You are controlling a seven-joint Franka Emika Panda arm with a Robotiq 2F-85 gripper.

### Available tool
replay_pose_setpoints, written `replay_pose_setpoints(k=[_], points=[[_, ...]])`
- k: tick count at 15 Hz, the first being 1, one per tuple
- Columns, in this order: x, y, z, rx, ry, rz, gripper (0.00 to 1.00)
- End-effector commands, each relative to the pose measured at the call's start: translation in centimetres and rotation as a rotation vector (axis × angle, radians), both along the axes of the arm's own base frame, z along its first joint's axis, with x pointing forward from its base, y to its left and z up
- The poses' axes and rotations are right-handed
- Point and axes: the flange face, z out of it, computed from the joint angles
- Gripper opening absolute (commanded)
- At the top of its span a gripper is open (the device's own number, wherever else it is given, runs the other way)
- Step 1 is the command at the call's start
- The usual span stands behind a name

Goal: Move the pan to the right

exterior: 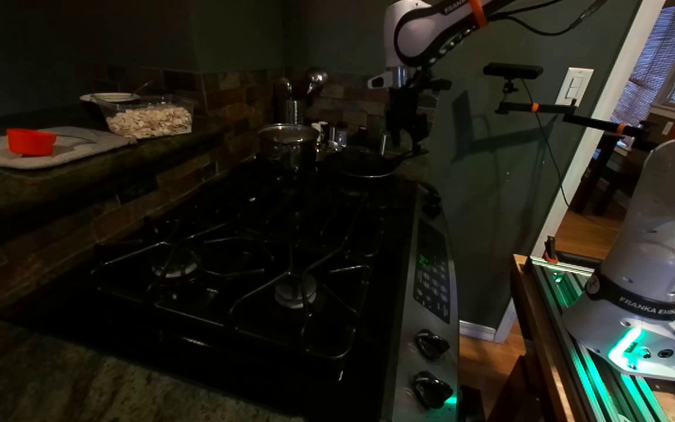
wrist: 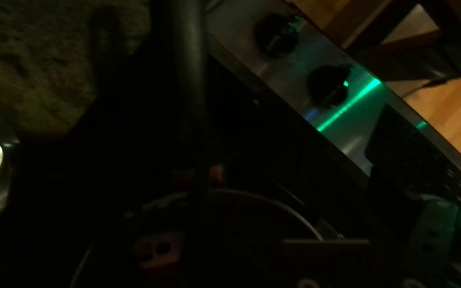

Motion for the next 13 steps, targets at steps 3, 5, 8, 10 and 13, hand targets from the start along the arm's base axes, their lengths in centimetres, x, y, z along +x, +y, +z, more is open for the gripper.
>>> replay_pose_setpoints(k=[3,5,8,10,13], points=[[0.6,3.1,4.8,0.219,-0.054,-0.208,1.00],[0.9,3.9,5.8,0.250,-0.107,-0.309,1.00],[1.5,5.9,6.7,0.290,-0.174,-0.453,1.00],[2.0,7.3,7.1,0.300,-0.235,-0.540,1.00],[2.6,6.2,7.2,0.278,-0.199,-0.460,1.00]])
